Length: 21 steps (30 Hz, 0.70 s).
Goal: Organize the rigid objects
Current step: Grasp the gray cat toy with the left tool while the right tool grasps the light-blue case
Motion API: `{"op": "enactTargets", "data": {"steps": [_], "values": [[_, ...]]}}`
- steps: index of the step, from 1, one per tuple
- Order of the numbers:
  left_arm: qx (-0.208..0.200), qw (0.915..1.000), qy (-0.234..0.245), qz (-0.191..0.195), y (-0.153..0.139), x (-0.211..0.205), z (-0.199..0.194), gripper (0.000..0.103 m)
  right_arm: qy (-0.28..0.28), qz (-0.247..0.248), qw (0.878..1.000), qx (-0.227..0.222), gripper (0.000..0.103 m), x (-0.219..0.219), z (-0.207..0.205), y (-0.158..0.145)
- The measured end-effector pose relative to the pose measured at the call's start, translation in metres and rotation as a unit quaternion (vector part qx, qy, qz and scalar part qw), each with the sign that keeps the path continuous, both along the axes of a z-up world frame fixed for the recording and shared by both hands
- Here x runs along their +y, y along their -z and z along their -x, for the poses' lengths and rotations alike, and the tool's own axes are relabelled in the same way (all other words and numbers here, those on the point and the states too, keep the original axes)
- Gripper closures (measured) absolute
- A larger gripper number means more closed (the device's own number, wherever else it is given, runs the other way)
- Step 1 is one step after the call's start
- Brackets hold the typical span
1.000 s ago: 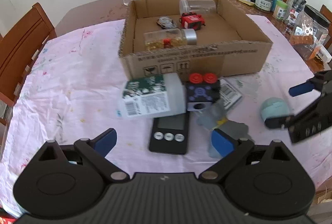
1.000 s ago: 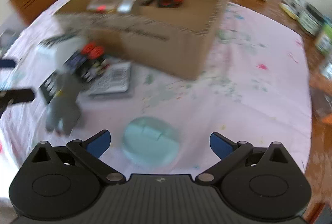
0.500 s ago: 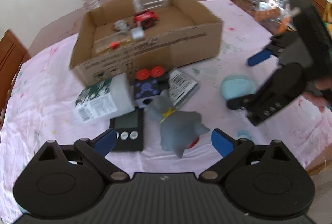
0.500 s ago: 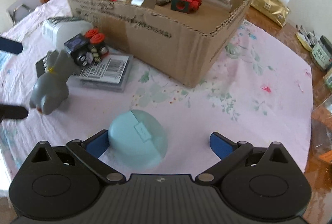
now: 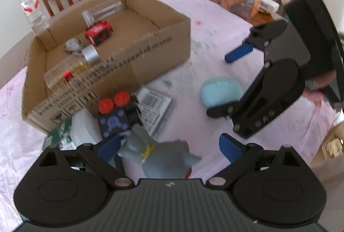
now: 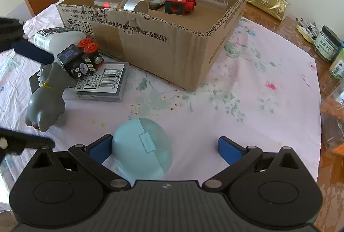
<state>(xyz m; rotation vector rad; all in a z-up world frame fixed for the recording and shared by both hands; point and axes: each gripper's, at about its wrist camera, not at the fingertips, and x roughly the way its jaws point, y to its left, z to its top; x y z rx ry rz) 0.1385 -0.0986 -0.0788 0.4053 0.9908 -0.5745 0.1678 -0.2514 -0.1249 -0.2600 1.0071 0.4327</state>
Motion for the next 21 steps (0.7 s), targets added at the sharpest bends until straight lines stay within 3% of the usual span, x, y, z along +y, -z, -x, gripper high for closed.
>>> {"op": "enactTargets", "data": {"steps": [6, 10, 12, 14, 21], "values": [[0.036, 0.9989, 0.029, 0.002, 0.002, 0.005, 0.018, 0.005, -0.007, 0.002, 1.0, 0.005, 0.0, -0.001, 0.005, -0.001], [0.023, 0.9997, -0.007, 0.001, 0.009, 0.007, 0.018, 0.006, -0.017, 0.002, 1.0, 0.003, 0.0, -0.003, 0.008, -0.002], [0.021, 0.9994, -0.025, 0.011, 0.014, 0.009, 0.015, 0.009, -0.025, 0.0, 1.0, 0.001, 0.0, -0.003, 0.011, -0.002], [0.018, 0.9991, -0.035, 0.013, 0.019, 0.01, 0.011, 0.019, -0.036, 0.0, 0.999, 0.0, 0.0, -0.004, 0.013, -0.002], [0.002, 0.9987, -0.048, 0.016, 0.024, 0.005, 0.012, 0.029, -0.07, 0.001, 0.998, 0.004, 0.0, -0.002, 0.02, -0.003]]}}
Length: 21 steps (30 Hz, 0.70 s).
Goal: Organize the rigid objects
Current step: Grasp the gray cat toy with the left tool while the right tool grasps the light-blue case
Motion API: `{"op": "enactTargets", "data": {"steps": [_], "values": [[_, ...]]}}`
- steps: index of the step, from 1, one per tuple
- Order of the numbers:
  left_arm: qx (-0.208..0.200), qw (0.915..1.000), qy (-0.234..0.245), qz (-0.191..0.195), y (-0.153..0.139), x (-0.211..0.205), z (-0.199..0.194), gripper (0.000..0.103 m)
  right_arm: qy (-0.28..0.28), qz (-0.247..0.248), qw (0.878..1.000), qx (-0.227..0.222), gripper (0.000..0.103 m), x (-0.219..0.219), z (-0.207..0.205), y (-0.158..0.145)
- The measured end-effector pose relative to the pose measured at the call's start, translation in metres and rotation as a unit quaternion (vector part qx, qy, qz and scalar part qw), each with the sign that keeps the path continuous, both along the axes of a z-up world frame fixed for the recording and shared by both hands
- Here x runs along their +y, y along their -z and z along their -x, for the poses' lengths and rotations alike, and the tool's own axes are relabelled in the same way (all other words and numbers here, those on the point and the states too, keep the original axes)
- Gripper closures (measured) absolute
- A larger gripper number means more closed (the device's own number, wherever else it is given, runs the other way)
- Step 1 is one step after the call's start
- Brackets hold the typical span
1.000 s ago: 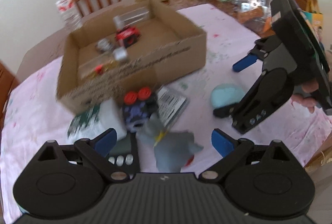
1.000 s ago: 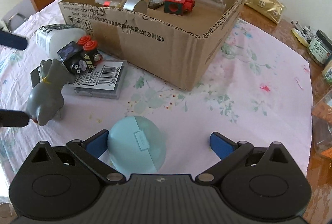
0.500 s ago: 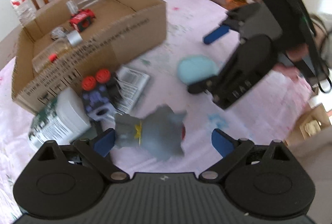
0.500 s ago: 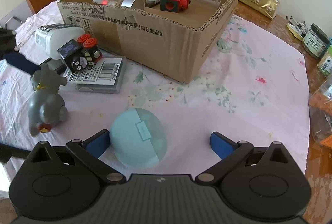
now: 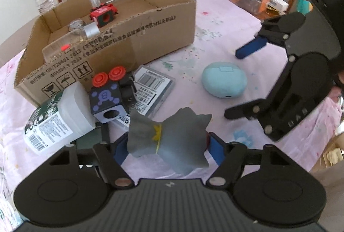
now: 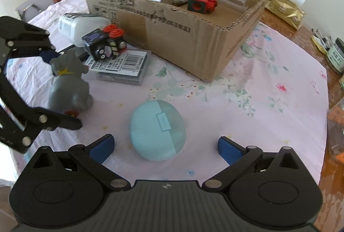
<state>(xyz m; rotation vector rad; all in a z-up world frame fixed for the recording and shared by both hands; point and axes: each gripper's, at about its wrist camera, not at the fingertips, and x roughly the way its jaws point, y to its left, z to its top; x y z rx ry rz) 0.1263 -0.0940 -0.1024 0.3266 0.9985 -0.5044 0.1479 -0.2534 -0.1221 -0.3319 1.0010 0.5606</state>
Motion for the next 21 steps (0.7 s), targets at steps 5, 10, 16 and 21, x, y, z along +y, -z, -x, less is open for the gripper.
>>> {"op": "enactTargets", "data": {"steps": [5, 10, 16, 21], "values": [[0.01, 0.9991, -0.041, 0.005, -0.001, 0.006, 0.012, 0.029, -0.033, -0.003, 0.999, -0.001, 0.0, 0.007, 0.004, 0.0], [0.021, 0.9943, -0.104, 0.009, -0.002, 0.023, 0.024, 0.029, -0.09, -0.001, 0.996, 0.006, 0.0, 0.027, 0.009, -0.001], [0.018, 0.9895, -0.142, 0.022, -0.001, 0.027, 0.029, 0.028, -0.115, -0.007, 0.993, 0.002, 0.0, 0.03, 0.014, -0.001], [0.007, 0.9879, -0.153, 0.024, -0.001, 0.026, 0.03, 0.028, -0.128, -0.006, 0.992, 0.004, 0.0, 0.029, 0.012, -0.001]]}}
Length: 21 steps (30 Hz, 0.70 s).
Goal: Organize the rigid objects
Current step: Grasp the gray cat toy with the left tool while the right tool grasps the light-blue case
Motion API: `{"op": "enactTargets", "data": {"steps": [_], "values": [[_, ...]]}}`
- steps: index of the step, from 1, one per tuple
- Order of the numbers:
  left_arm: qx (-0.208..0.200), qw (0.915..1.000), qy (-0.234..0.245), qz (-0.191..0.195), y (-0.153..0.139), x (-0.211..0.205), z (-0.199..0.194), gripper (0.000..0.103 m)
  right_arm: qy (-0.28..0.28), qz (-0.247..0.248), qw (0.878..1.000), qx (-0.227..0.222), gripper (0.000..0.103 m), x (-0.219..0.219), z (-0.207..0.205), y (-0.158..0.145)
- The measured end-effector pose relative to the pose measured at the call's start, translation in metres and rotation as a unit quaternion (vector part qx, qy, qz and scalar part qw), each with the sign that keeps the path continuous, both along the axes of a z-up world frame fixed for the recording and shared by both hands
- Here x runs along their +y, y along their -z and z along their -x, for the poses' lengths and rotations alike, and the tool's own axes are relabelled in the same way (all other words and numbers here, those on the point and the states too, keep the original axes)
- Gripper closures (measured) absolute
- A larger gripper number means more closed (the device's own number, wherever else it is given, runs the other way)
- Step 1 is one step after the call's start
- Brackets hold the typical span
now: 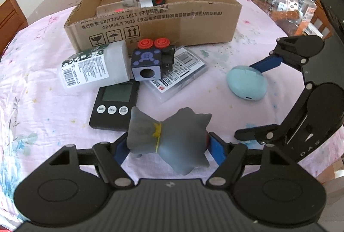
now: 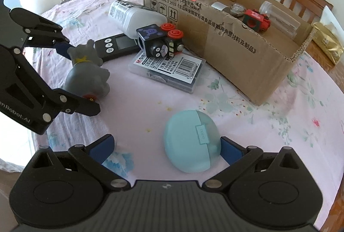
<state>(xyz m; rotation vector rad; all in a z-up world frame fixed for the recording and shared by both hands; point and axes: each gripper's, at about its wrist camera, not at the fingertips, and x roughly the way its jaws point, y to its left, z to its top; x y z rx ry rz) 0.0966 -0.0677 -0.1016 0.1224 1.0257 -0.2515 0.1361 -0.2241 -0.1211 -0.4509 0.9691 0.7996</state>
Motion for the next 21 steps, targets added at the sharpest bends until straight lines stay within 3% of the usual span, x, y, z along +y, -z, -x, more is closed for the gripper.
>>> {"op": "enactTargets", "data": {"steps": [4, 10, 14, 17, 21], "values": [[0.0, 1.0, -0.004, -0.006, 0.001, -0.002, 0.0, 0.028, 0.001, 0.001, 1.0, -0.002, 0.0, -0.005, -0.008, 0.0], [-0.005, 0.9999, -0.007, -0.014, 0.002, -0.006, 0.003, 0.019, -0.006, -0.005, 1.0, -0.006, 0.022, -0.009, -0.014, -0.006], [-0.006, 0.9998, -0.008, -0.018, 0.001, -0.007, 0.004, 0.019, -0.007, -0.007, 1.0, -0.008, 0.034, -0.011, -0.015, -0.008], [-0.007, 0.9996, -0.01, -0.023, -0.001, -0.007, 0.004, 0.018, -0.004, -0.006, 1.0, -0.009, 0.04, -0.012, -0.015, -0.009], [-0.011, 0.9994, -0.013, -0.029, -0.005, -0.007, 0.003, 0.018, 0.0, -0.006, 1.0, -0.01, 0.04, -0.012, -0.016, -0.009]]}}
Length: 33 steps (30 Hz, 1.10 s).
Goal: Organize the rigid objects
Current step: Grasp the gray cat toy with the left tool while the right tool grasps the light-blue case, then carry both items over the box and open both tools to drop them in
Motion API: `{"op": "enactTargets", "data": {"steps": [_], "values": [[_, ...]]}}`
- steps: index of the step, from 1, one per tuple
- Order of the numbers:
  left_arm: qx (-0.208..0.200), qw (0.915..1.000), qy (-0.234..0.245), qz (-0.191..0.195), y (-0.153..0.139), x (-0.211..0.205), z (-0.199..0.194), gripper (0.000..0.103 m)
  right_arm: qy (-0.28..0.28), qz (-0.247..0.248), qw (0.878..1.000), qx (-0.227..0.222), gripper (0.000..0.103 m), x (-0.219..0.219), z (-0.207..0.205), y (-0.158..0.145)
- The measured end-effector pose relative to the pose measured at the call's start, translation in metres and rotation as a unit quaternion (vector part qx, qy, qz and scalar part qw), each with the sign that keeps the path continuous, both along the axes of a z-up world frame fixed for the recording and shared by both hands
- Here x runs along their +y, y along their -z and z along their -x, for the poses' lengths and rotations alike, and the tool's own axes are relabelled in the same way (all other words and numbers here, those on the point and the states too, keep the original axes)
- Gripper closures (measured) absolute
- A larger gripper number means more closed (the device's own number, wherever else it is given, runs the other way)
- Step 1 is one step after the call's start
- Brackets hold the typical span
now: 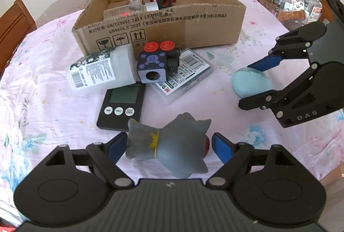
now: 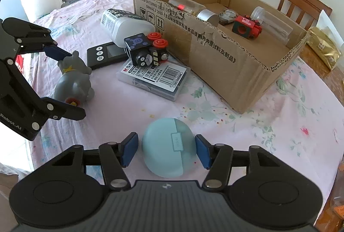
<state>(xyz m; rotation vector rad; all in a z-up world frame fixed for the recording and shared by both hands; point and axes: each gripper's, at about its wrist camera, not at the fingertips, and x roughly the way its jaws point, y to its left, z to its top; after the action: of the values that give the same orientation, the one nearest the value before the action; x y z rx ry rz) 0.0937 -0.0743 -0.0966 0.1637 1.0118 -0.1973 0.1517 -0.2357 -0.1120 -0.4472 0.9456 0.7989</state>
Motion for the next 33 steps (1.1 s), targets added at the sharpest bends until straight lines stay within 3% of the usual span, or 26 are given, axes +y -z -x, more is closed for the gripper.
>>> {"op": "enactTargets", "data": {"steps": [4, 7, 12, 18, 27, 33], "values": [[0.0, 0.9999, 0.012, 0.002, -0.003, -0.001, -0.001, 0.02, 0.0, 0.001, 1.0, -0.001, 0.04, 0.0, 0.0, 0.001], [0.004, 0.9999, 0.016, -0.003, -0.003, -0.003, -0.002, 0.029, 0.002, 0.004, 1.0, 0.0, 0.045, 0.002, 0.001, -0.001], [0.016, 0.9997, 0.012, 0.01, -0.007, 0.002, -0.007, 0.031, 0.022, 0.012, 1.0, 0.009, 0.045, 0.002, 0.001, -0.003], [0.015, 0.9993, 0.034, -0.001, -0.025, 0.001, -0.008, 0.031, 0.044, 0.023, 0.999, 0.005, 0.045, -0.001, 0.003, -0.015], [-0.005, 0.9971, 0.076, 0.0, -0.065, 0.008, -0.011, 0.031, 0.057, -0.005, 0.998, -0.034, 0.045, -0.003, -0.003, -0.08], [-0.026, 0.9964, 0.08, 0.007, -0.086, 0.024, -0.024, 0.031, 0.084, -0.032, 0.993, -0.073, 0.045, 0.002, -0.028, -0.118]]}}
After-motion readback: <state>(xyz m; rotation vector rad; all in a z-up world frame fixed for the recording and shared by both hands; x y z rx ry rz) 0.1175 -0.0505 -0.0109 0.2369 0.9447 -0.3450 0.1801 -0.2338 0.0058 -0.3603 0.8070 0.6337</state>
